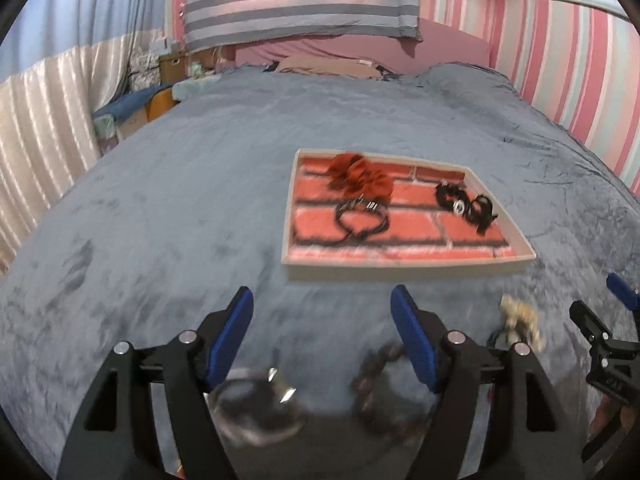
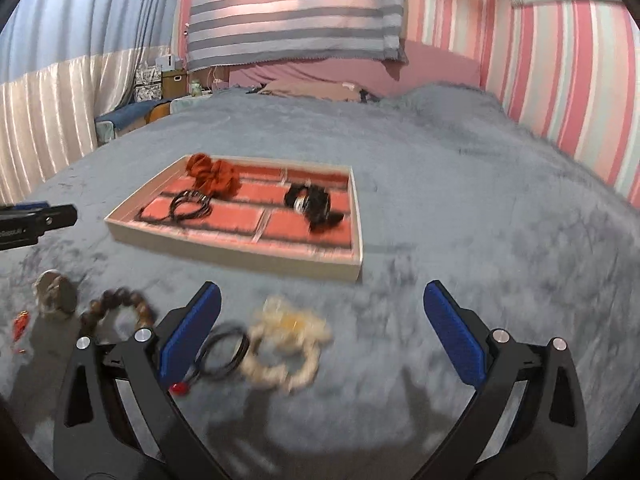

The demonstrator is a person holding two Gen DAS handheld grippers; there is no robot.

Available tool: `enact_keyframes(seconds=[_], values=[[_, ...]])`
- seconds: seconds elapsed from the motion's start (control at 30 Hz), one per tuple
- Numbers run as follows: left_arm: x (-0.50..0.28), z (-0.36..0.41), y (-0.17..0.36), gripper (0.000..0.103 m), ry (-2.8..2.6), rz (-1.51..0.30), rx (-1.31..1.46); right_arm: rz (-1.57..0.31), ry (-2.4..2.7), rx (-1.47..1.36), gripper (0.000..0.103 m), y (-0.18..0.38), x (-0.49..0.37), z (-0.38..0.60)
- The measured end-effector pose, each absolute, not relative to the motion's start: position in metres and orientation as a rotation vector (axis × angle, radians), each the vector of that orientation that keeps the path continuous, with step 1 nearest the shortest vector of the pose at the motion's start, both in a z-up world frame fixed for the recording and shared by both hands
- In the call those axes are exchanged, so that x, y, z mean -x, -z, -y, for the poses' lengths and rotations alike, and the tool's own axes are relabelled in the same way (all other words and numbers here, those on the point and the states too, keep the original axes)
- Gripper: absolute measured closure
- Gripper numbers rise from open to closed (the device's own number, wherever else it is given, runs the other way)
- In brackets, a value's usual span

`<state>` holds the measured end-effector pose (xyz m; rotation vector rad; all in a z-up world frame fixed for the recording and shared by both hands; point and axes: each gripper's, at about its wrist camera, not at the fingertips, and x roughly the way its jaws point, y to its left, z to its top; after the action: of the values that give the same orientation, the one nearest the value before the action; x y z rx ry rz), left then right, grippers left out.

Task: Organize jewelry
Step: 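Move both tools back over the remaining jewelry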

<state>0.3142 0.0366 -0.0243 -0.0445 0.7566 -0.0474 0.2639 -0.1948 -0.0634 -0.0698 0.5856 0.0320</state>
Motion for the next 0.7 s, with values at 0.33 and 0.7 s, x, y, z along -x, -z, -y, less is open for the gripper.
enact_keyframes(seconds=[0.33,0.7], values=[[-0.247,-0.083,0.037,0.033,0.011,-0.756,0.047,-0.637,-0.032,-0.035,0.004,0.091,-0.203,0.191],[-0.209,-0.103,0.078,0.033,-0.02,-0.816,0.035,-0.657,-0.011,-0.01,0.004,0.104,-0.175,0.173]])
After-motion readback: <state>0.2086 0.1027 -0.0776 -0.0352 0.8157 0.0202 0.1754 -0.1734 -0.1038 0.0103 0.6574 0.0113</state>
